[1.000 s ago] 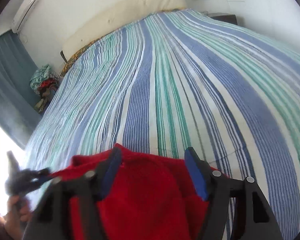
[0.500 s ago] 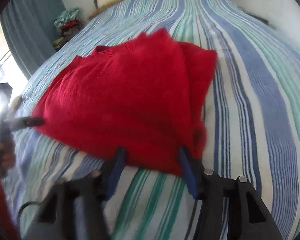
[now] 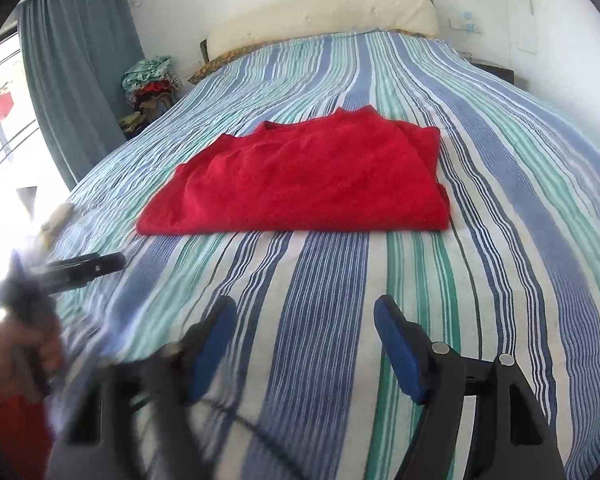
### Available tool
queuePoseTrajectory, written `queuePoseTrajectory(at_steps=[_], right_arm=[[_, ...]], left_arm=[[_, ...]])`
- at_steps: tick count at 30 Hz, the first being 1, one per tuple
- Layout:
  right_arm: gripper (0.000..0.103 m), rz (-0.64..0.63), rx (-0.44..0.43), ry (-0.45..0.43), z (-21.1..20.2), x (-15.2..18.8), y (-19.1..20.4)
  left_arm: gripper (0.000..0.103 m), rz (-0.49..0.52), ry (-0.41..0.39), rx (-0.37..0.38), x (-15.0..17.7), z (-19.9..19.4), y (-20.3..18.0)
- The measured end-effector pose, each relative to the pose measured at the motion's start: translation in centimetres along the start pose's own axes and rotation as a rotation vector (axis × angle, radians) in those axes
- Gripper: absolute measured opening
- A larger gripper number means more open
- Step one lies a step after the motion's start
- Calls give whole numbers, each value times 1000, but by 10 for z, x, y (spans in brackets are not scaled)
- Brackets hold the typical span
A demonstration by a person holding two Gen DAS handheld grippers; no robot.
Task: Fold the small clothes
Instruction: 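Release the folded sweater and withdraw both tools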
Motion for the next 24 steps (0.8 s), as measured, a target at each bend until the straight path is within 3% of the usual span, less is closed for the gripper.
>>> queuePoseTrajectory(at_steps=[4, 7, 11, 24], right_arm=[[77, 7, 78, 51, 21, 29, -13], [79, 94, 19, 42, 29, 37, -29], [81, 119, -12, 30, 29, 38, -31], [82, 106, -9, 24, 29, 40, -28]], left_arm=[[102, 52, -14, -13, 7, 6, -6], [102, 47, -13, -6, 7, 7, -6], [102, 47, -25, -7, 9, 7, -7], [103, 53, -33, -18, 11, 8, -9]])
Point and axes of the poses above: each gripper's, at about its wrist camera, not at the fingertips, and z roughly the way its jaws point, y to its left, x to its underside, the point moved 9 cm from there along z, roughly the way its jaws point, and after that the axes turned 5 degrees about z, right-handed, at the moved point
